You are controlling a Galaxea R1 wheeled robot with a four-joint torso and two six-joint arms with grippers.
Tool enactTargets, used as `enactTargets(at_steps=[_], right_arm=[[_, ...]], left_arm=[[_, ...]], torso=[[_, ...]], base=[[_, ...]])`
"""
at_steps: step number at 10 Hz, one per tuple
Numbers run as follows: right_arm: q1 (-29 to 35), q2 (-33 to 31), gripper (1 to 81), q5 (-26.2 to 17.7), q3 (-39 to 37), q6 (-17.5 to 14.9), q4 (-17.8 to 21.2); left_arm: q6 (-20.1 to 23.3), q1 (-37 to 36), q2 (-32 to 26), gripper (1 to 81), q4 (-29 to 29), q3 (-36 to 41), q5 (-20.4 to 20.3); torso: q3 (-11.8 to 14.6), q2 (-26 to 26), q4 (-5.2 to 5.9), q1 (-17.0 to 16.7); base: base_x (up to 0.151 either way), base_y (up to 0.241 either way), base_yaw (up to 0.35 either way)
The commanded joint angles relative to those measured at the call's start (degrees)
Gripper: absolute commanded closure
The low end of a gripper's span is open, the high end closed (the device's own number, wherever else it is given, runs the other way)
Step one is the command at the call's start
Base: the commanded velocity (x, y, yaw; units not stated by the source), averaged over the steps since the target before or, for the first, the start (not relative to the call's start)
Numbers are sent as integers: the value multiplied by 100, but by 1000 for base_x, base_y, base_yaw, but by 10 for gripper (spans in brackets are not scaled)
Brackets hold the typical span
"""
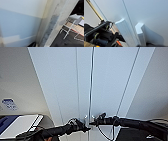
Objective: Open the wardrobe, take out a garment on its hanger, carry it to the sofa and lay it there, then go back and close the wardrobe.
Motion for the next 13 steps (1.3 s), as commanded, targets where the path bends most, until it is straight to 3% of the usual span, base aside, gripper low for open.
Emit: enactTargets(at_steps=[1,8,13], right_arm=[[643,275,10,51,857,-17,178],[432,-164,10,34,1287,-26,178],[273,-473,10,42,1630,-26,169]], left_arm=[[102,-1148,242,10,210,803,-916],[111,-910,365,10,298,1234,-837],[111,-770,-92,10,289,2095,-837]], torso=[[0,0,0,0],[-2,0,0,7],[-2,2,2,13]], base=[[0,0,0],[0,0,0],[0,0,0]])
